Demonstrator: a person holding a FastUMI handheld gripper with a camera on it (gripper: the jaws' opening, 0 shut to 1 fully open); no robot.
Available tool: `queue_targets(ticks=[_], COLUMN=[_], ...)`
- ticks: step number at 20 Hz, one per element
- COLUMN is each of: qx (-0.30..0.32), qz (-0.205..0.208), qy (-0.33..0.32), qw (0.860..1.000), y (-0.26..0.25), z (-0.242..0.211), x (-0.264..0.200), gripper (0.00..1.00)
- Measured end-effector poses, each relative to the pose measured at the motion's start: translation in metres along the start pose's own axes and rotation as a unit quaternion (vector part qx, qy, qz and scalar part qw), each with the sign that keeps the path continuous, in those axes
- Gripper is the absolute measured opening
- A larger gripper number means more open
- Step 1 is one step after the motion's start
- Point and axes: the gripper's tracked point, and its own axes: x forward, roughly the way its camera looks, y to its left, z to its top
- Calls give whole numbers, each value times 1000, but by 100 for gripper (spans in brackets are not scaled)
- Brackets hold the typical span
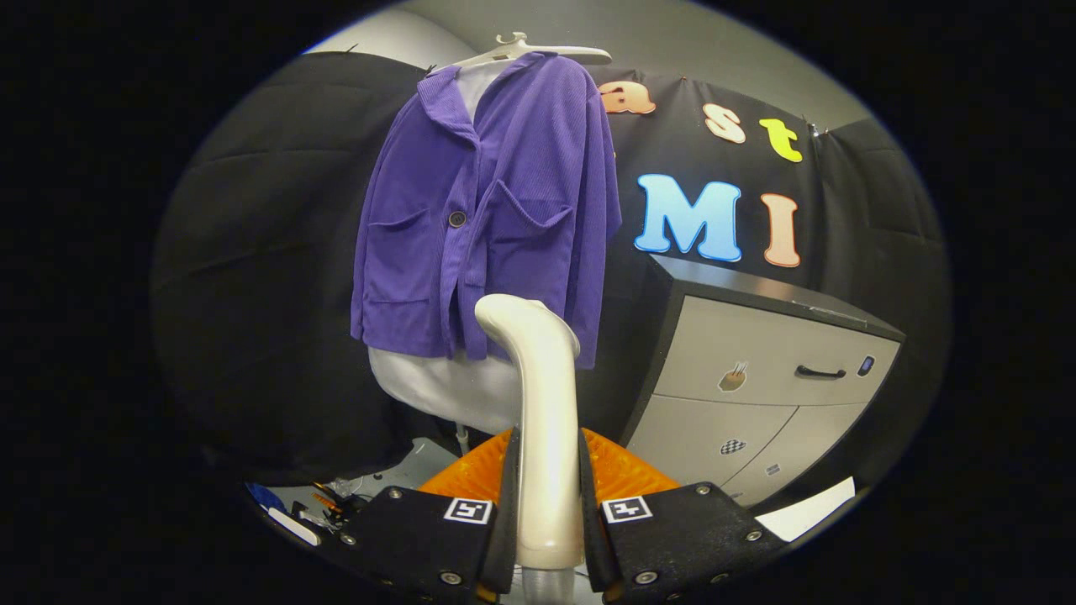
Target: Iron the clothes twice with a garment steamer, once on the left side and once on the right side.
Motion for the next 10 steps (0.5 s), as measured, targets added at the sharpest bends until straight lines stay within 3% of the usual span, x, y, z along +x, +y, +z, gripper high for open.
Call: queue_targets(ticks=[4, 10], qx=[15, 22], qz=[-4, 3], qy=[-11, -96], qw=[1000, 995], y=[-1, -1], z=[2, 72], x=[-16, -47], gripper=[33, 33])
